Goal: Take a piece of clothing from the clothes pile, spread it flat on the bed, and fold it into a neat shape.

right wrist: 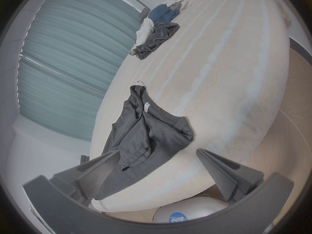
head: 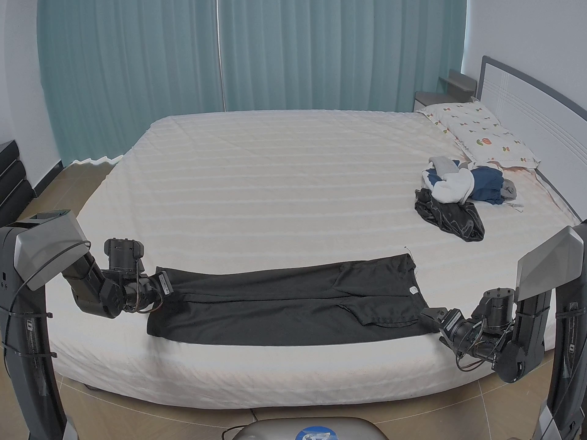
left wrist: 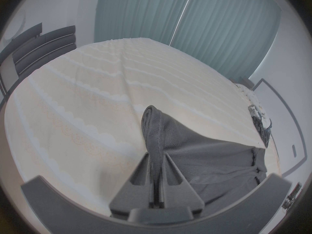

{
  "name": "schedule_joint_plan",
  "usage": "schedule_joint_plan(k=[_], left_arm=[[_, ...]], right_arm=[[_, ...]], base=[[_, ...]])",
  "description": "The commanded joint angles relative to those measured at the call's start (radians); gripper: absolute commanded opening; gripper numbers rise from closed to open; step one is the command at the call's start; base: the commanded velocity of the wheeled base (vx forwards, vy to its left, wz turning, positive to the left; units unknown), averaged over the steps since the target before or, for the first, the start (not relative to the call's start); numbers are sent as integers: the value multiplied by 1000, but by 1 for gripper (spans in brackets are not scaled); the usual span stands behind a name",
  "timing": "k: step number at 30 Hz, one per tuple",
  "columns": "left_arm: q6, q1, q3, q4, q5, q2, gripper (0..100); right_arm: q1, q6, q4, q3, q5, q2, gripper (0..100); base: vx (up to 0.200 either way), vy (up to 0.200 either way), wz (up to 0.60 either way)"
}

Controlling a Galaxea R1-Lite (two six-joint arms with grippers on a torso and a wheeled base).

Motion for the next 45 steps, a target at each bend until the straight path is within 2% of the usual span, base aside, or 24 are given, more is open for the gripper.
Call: schedule_joint_plan(k=[1, 7, 10, 16, 31, 32, 37, 45], left_arm=[[-25, -21, -37, 6, 1, -15, 0], [-34, -56, -39, 29, 9, -18, 0], [-33, -65, -36, 46, 39, -30, 0], [-25, -58, -44, 56, 70, -22, 0], [-22, -44, -63, 46, 93, 45, 0], [-19, -39, -63, 46, 107, 50, 100], [-4, -24, -60, 36, 153, 56, 100], [-11, -19, -59, 27, 151, 36, 100]], right_arm=[[0, 0, -19, 7, 1, 7, 100], [0, 2, -21, 7, 0, 12, 100], [0, 2, -21, 7, 0, 12, 100], [0, 2, -21, 8, 0, 12, 100], [0, 2, -21, 11, 0, 13, 100], [0, 2, -21, 13, 0, 13, 100], [2, 2, -21, 13, 0, 13, 100], [2, 0, -21, 13, -2, 15, 100]], base=[[0, 0, 0], [0, 0, 0], [0, 0, 0], [0, -200, 0], [0, 0, 0], [0, 0, 0], [0, 0, 0], [0, 0, 0]])
